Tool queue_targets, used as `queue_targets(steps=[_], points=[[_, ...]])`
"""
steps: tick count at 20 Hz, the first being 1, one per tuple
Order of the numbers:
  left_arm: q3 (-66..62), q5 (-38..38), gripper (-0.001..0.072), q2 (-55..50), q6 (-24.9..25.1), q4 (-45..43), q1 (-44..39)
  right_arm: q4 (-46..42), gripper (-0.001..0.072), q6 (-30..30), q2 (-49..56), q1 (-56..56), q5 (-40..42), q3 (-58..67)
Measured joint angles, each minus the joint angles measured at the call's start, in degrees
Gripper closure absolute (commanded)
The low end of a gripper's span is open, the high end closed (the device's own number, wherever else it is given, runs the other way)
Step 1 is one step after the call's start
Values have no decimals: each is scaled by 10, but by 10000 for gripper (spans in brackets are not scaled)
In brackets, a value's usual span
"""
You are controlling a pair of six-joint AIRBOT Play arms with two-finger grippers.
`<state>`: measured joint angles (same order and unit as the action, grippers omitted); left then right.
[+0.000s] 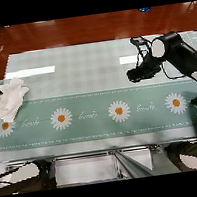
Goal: Fold the shirts.
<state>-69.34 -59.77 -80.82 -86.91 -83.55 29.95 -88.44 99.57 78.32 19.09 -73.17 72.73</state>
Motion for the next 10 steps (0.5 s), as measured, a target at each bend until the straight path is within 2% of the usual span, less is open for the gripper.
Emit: queue_targets(steps=[5, 6, 7, 10], points=[[2, 24, 206, -69, 16, -24, -1, 10, 297, 17, 0, 0, 0, 0], [2, 24, 380, -80, 19, -26, -6, 11, 297, 21, 0, 0, 2, 0], [1, 23, 686, -88, 19, -28, -11, 12, 297, 24, 0, 0, 2, 0], [-24, -8, 678, -99, 23, -34, -26, 12, 304, 37, -2, 0, -6, 0]])
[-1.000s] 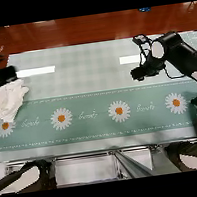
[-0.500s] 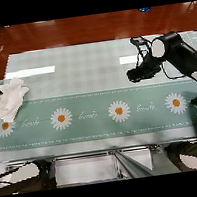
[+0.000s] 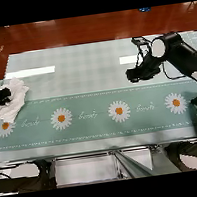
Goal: Fold the shirts.
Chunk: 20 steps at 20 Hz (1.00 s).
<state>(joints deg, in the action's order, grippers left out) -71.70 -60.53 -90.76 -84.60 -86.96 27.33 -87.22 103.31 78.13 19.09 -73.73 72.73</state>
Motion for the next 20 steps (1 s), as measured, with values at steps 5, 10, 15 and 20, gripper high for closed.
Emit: queue_targets(steps=[5, 10, 15, 20], points=[[-75, -30, 678, 70, 1, 125, -21, -11, 303, 14, -48, 0, 19, 0], [-111, 20, 678, 221, 1, 266, -71, -16, 304, 13, -146, 0, 40, 0], [-216, 38, 678, 306, 14, 341, -143, -18, 303, 2, -248, 0, 44, 0], [-306, 37, 678, 324, 15, 361, -237, -16, 303, -2, -320, 0, 45, 0]])
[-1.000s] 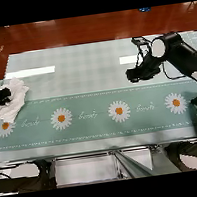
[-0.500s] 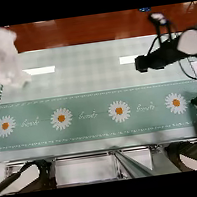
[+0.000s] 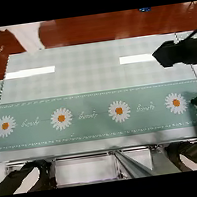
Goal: Fold the shirts.
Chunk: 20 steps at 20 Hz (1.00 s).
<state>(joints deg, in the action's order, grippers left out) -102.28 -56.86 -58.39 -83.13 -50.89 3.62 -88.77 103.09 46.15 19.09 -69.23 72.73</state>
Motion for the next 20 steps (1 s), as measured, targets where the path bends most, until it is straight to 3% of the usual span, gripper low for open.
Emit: queue_targets(steps=[5, 10, 15, 20], points=[[79, -13, 678, 21, -3, 4, -132, -1, 304, -2, -34, 0, -5, 0], [318, 95, 678, 68, -22, 6, -276, -1, 304, -3, -42, 0, -10, 0], [492, 145, 678, 83, -37, 12, -312, -1, 304, -2, -42, 0, -11, -15], [571, 157, 678, 68, -39, 20, -327, 14, 303, 8, -42, 0, -4, -74]])
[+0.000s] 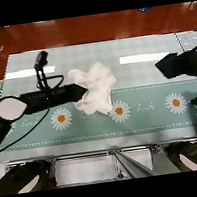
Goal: Fold the shirts.
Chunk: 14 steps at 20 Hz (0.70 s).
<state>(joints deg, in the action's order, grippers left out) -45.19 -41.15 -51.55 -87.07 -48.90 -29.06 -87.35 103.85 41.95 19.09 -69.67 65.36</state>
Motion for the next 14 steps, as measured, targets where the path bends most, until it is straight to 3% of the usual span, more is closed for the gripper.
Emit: queue_targets(steps=[4, 5, 6, 7, 10, 14], points=[[19, 2, 675, -66, -2, 8, -47, 26, 303, 6, 0, 0, 37, -57], [21, 1, 597, -87, -2, 9, -63, 26, 303, 13, 1, 0, 47, -71], [22, 2, 344, -111, -2, 18, -79, 16, 303, 28, 2, 0, 58, -83], [23, -3, 204, -133, -2, 25, -92, 0, 303, 43, 6, 0, 63, -93], [6, -50, 201, -175, 16, 37, -87, -50, 301, 74, 24, -15, 67, -105], [-44, -163, 202, -144, 60, 34, 52, -88, 302, 46, 38, -156, 31, -92]])
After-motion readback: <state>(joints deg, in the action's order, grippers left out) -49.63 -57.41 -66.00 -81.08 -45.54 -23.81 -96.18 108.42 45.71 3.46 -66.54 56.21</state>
